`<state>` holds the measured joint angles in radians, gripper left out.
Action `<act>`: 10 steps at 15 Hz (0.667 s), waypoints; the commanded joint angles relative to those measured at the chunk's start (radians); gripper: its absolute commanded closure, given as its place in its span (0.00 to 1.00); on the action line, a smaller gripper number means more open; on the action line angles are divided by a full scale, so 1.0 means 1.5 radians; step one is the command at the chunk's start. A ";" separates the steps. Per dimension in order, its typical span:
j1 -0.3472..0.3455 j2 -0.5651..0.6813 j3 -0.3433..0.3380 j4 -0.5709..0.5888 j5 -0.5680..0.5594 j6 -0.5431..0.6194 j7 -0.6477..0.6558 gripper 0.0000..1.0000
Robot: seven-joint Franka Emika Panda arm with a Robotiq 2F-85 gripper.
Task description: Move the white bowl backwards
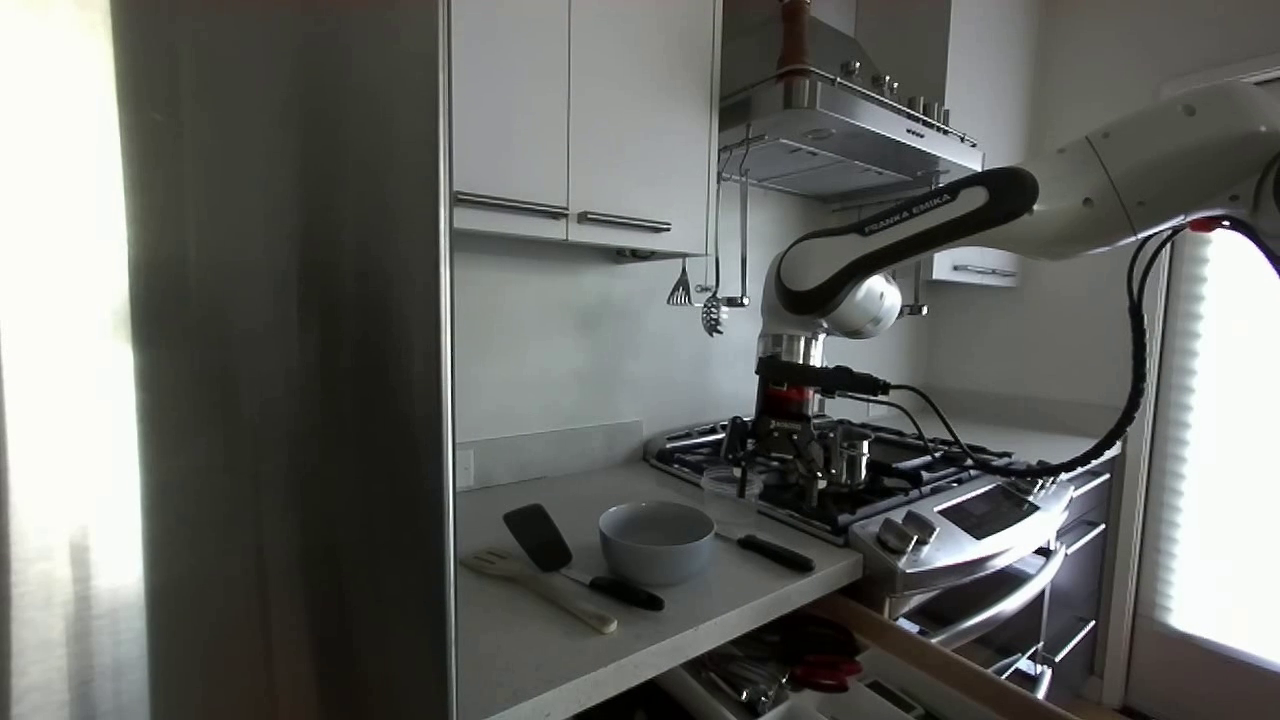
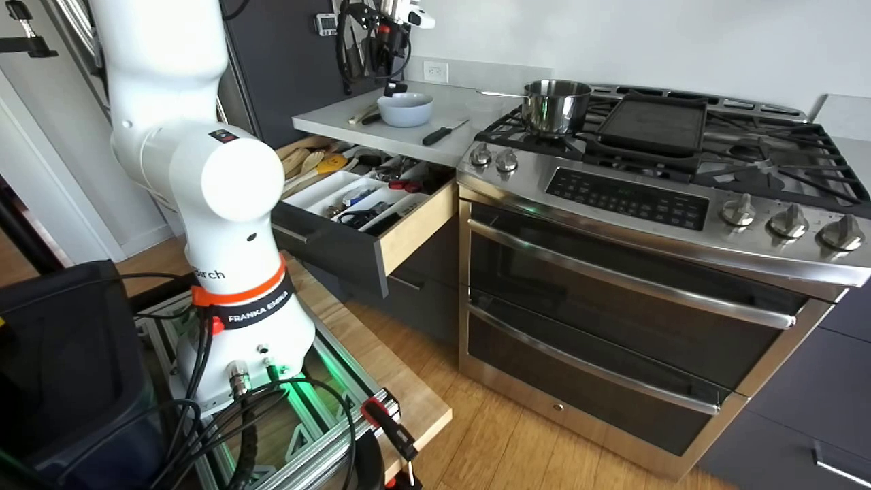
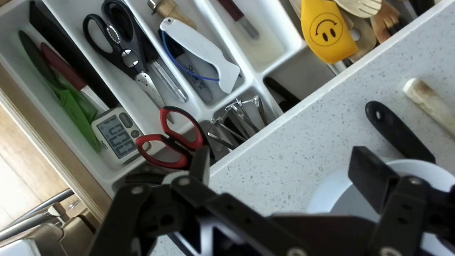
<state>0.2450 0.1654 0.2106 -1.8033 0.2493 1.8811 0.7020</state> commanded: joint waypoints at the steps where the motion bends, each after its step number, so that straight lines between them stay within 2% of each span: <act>1: 0.008 0.054 -0.013 0.037 -0.014 0.053 0.054 0.00; 4: 0.019 0.089 -0.026 0.067 -0.059 0.078 0.107 0.00; 10: 0.046 0.153 -0.040 0.150 -0.136 0.070 0.172 0.00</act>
<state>0.2764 0.3389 0.1701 -1.6588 0.1046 1.9972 0.9099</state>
